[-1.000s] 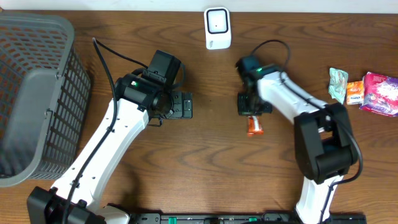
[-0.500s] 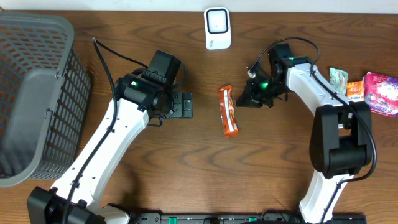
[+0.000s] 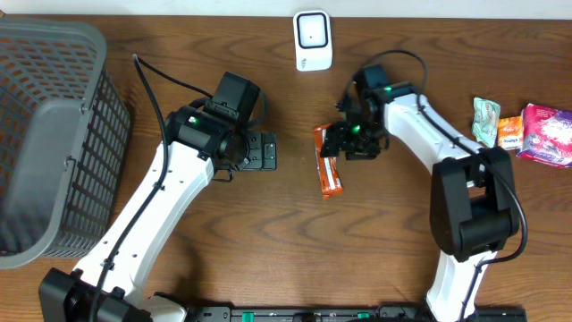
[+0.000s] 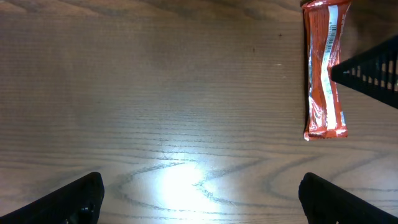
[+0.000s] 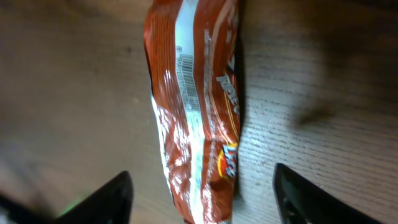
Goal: Scan the item barcode
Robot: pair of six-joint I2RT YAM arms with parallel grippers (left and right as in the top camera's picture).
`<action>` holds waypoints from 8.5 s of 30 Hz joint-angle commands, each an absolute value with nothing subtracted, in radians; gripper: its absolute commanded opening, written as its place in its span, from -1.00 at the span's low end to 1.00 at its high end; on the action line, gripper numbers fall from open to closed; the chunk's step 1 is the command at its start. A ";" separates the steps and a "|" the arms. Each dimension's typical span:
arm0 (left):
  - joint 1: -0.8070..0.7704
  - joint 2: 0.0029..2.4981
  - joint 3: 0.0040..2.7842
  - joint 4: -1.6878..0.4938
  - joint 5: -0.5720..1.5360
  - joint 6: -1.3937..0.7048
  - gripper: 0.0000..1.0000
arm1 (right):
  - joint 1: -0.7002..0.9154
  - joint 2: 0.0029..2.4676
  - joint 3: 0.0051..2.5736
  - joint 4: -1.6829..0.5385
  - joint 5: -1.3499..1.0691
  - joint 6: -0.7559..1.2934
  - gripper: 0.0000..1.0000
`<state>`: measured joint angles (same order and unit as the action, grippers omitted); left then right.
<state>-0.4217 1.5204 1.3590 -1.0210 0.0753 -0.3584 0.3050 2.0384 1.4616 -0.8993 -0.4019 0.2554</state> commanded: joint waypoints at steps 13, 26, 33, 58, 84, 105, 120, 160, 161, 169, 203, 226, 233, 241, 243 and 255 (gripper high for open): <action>-0.422 1.526 1.359 -1.024 0.067 -0.346 1.00 | 0.291 2.143 1.451 -0.793 -0.504 0.320 0.01; -0.422 1.526 1.359 -1.024 0.066 -0.346 1.00 | 0.300 2.251 1.454 -0.757 -0.499 0.326 -0.98; -0.422 1.526 1.359 -1.024 0.066 -0.346 1.00 | 0.295 2.171 1.508 -0.785 -0.339 0.364 -0.97; -0.422 1.526 1.359 -1.024 0.066 -0.346 1.00 | 0.546 2.156 1.509 -1.016 0.797 0.610 -0.97; -0.422 1.526 1.359 -1.024 0.066 -0.346 1.00 | 0.306 2.137 1.895 -1.242 -0.153 0.300 0.16; -0.422 1.526 1.359 -1.024 0.067 -0.346 1.00 | 0.187 2.138 1.641 -1.233 -0.146 0.260 -0.98; -0.422 1.526 1.359 -1.024 0.067 -0.346 1.00 | 0.262 2.137 1.710 -1.223 -0.261 0.260 -0.98; -0.422 1.526 1.359 -1.024 0.067 -0.346 1.00 | -0.068 2.138 1.948 -1.271 -0.058 0.351 0.98; -0.422 1.526 1.359 -1.024 0.067 -0.346 1.00 | -0.068 2.138 1.948 -1.271 -0.058 0.351 0.99; -0.422 1.526 1.359 -1.024 0.067 -0.346 1.00 | -0.068 2.138 1.948 -1.271 -0.058 0.351 0.99; -0.513 1.602 1.359 -0.791 0.278 -0.676 1.00 | -0.068 2.138 1.948 -1.271 -0.058 0.351 0.99; -0.607 1.792 1.441 -0.755 0.182 -0.715 0.98 | -0.068 2.138 1.948 -1.271 -0.058 0.351 0.98; -0.688 1.794 1.435 -0.602 0.078 -0.740 0.98 | -0.068 2.138 1.948 -1.271 -0.058 0.351 0.99; -0.815 1.843 1.431 -0.490 -0.172 -0.787 0.98 | -0.068 2.138 1.948 -1.271 -0.058 0.351 0.98; -0.833 1.878 1.431 -0.475 -0.224 -0.788 0.98 | -0.068 2.138 1.948 -1.271 -0.058 0.351 0.98; -0.847 2.069 1.431 -0.321 -0.249 -0.744 0.95 | -0.068 2.138 1.948 -1.271 -0.058 0.351 0.98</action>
<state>-0.8452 2.0483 1.4143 -0.3458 -0.2150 -0.7593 -0.0727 2.1578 1.9408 -1.2697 -0.0555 0.3332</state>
